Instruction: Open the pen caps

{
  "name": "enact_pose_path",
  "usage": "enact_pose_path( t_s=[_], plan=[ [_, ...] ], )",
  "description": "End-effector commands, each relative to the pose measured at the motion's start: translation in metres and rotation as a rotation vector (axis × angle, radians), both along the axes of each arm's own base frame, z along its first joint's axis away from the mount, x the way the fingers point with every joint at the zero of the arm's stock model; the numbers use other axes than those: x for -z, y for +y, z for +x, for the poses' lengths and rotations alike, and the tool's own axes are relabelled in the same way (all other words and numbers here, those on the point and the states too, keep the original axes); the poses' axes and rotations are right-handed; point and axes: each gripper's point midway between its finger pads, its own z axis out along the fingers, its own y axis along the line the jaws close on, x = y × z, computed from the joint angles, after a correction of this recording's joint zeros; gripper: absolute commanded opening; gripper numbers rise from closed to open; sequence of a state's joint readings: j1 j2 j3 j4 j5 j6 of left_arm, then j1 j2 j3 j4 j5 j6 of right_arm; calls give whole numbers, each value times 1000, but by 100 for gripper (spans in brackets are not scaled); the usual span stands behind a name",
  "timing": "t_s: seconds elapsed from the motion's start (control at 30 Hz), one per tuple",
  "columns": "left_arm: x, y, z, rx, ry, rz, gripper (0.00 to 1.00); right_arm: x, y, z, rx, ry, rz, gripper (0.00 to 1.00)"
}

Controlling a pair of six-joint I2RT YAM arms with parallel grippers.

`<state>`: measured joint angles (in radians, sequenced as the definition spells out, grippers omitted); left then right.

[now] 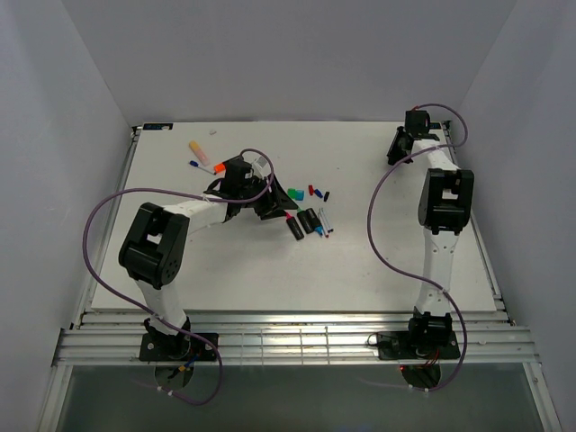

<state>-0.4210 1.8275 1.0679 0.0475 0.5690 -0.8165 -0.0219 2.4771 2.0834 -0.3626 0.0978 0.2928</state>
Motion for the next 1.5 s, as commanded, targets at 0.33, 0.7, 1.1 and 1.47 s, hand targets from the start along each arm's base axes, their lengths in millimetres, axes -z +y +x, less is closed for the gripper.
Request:
enact_pose_path(
  t_s=[0.33,0.7,1.1,1.47],
  plan=[
    [-42,2,-10,13,-58,-51,68,-84,107,-151,-244,-184,206,8],
    [-66,-6,-16,30,-61,-140,72,-110,199,-264,-585,-195,290,8],
    [-71,-19,-9,27,-55,-154,72,-112,279,-330,-853,-156,375,8],
    [-63,-19,-12,22,-44,-138,70,-117,302,-344,-911,-144,432,8]
  ],
)
